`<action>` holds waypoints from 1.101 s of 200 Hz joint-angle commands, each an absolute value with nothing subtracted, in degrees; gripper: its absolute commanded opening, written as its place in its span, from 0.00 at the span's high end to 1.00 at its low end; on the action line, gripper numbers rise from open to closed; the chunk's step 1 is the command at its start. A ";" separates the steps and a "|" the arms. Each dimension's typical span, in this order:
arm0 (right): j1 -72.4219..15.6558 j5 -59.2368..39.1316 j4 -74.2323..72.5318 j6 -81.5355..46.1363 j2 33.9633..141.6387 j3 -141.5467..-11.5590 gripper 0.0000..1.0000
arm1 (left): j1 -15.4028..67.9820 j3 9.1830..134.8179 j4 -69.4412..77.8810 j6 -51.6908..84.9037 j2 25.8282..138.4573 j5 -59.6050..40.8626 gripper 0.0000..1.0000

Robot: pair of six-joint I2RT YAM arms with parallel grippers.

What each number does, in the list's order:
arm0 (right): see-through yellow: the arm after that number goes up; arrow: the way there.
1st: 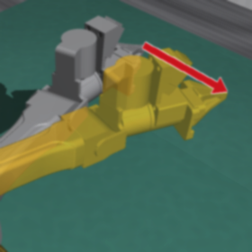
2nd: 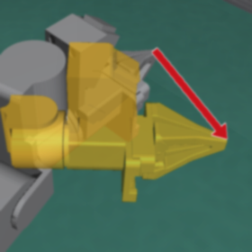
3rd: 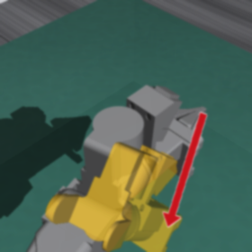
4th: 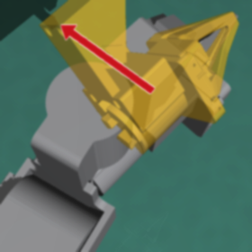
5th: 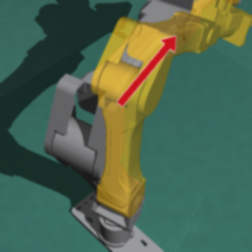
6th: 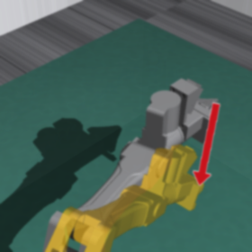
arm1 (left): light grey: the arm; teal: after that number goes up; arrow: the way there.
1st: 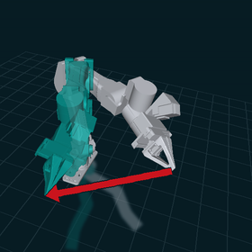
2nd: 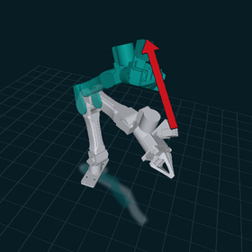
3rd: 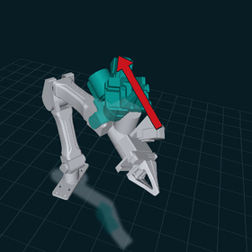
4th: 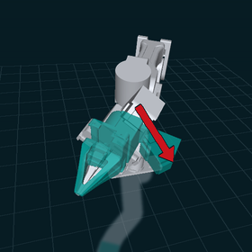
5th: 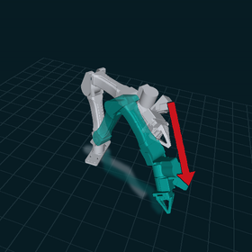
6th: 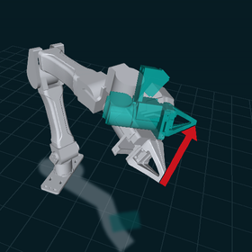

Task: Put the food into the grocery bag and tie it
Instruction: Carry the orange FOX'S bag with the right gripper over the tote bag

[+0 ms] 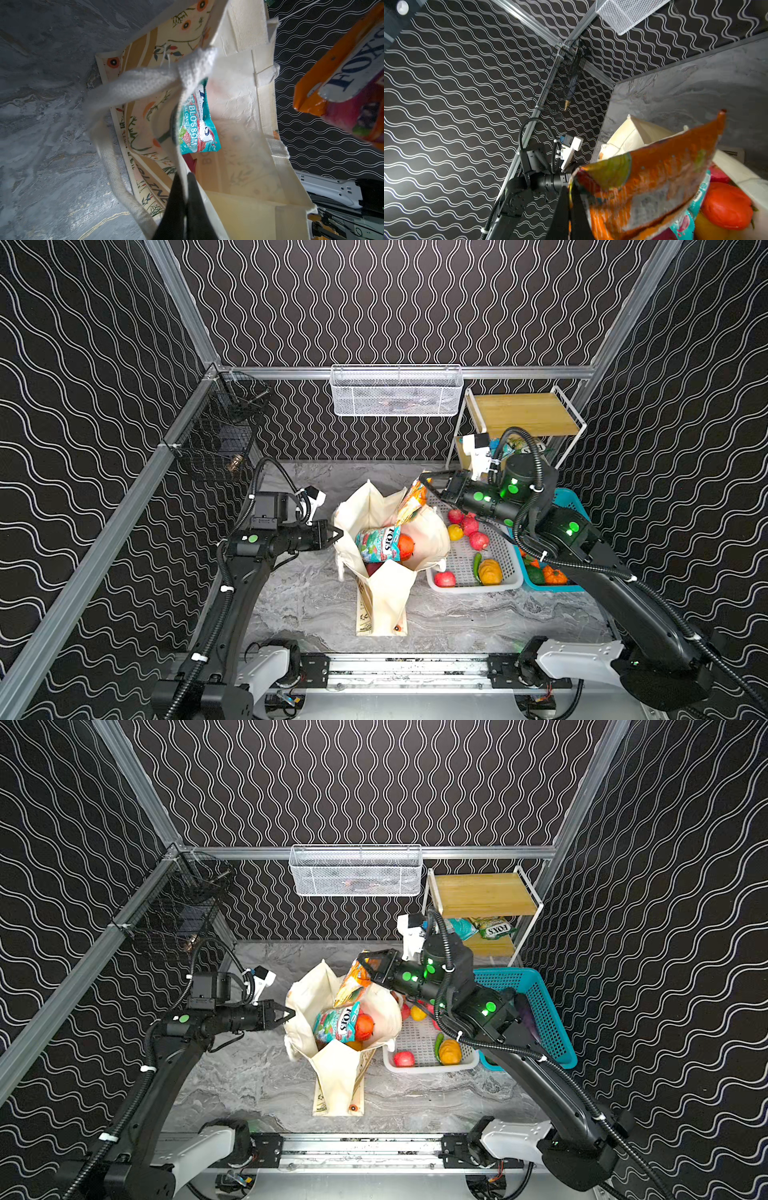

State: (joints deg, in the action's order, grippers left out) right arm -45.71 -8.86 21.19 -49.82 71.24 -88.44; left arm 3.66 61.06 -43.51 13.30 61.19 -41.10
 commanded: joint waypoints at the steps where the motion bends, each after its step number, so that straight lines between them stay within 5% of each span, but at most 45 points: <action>1: -48.37 -6.37 16.57 -48.75 72.47 -88.23 1.00 | 3.60 61.94 -43.14 12.17 61.35 -41.22 1.00; 220: -53.17 -9.01 10.46 -49.88 83.61 -81.12 1.00 | 3.60 62.72 -42.72 12.57 61.11 -42.16 1.00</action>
State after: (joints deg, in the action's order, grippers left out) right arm -53.10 -8.49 14.55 -49.91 82.96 -81.08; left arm 3.66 62.28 -44.27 13.32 61.47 -41.10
